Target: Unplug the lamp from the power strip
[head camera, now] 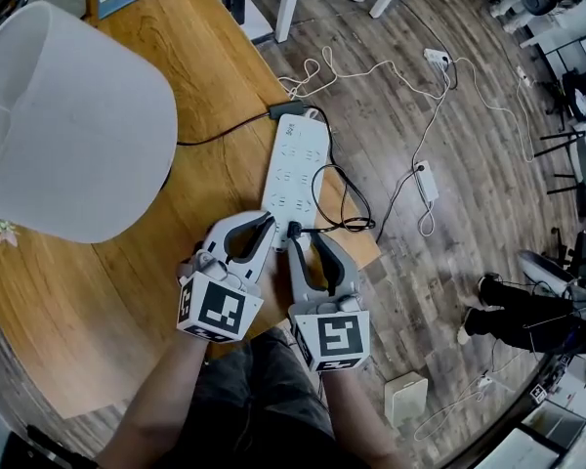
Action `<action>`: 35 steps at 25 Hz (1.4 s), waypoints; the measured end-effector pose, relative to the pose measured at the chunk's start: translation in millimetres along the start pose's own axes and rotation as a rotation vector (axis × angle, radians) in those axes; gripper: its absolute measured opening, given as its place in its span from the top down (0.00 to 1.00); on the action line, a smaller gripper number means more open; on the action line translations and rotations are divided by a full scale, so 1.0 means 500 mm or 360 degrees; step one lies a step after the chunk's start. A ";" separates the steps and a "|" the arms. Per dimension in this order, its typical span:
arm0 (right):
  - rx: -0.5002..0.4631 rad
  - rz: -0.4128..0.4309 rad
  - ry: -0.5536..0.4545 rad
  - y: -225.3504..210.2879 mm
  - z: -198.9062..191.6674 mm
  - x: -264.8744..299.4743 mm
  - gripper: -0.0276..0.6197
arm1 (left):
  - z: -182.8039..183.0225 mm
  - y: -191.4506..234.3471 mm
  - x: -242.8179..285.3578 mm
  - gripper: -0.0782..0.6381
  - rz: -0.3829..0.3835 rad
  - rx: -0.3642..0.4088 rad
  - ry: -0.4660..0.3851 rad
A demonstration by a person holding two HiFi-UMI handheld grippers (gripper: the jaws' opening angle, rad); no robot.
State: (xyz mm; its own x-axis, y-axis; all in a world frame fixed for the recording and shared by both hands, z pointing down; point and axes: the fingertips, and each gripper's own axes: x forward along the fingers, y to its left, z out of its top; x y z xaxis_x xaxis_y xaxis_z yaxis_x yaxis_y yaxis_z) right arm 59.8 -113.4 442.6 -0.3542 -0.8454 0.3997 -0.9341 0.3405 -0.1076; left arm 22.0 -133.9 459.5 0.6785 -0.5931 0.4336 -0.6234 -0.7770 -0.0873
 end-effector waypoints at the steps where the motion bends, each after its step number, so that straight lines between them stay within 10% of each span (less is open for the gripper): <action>1: 0.0019 0.0004 -0.0001 0.002 0.000 0.001 0.78 | -0.001 0.004 0.001 0.89 0.0006 -0.0021 0.0004; 15: -0.0010 -0.0099 0.0128 0.011 -0.018 0.049 0.77 | -0.007 0.018 -0.001 0.89 0.0007 -0.0048 0.0016; 28: -0.0230 0.0011 0.0193 -0.034 -0.020 0.024 0.82 | 0.000 -0.040 0.029 0.89 -0.0136 0.0170 0.0076; 35: -0.0167 -0.0183 0.0207 -0.055 -0.022 0.023 0.82 | 0.006 -0.055 0.050 0.90 -0.0150 0.0175 0.0124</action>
State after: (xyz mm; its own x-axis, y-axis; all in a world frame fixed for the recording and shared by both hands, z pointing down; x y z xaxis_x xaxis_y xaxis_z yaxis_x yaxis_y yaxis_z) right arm 82.0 -128.0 460.1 -0.2302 -0.8234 0.5187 -0.9559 0.2913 0.0382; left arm 57.3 -128.0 470.3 0.6973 -0.5014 0.5123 -0.5089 -0.8496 -0.1388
